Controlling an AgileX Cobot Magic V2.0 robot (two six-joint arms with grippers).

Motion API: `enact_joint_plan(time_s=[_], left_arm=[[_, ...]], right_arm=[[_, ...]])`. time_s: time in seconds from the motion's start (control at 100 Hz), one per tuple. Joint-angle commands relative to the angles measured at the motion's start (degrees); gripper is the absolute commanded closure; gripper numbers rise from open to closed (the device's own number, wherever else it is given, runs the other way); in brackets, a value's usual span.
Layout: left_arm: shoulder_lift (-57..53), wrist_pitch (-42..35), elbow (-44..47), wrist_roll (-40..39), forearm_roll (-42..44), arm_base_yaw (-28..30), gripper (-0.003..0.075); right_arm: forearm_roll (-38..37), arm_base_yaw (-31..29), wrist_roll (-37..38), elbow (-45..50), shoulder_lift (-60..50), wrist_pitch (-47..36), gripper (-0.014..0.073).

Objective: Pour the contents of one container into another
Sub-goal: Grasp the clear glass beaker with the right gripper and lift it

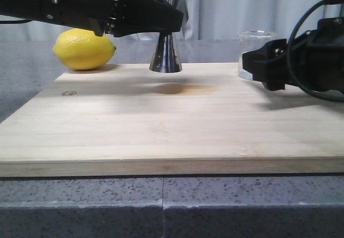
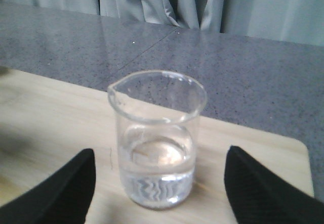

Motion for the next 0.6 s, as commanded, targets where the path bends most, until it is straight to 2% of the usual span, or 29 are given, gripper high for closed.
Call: enact_joint_plan(time_s=[0.0, 0.46, 0.59], left_arm=[[-3.2, 6.3, -1.6, 0.1, -4.6, -0.5, 0.0739], [-3.2, 6.3, -1.6, 0.1, -4.4, -0.5, 0.0739], [-3.2, 6.3, -1.6, 0.1, -4.4, -0.5, 0.0739]], right_arm=[[-0.8, 0.2, 0.2, -2.9, -0.8, -4.3, 0.0099], [-1.3, 0.2, 0.2, -8.6, 3.6, -2.8, 0.0102], [-1.3, 0.2, 0.2, -8.6, 3.6, -3.1, 0.0131]])
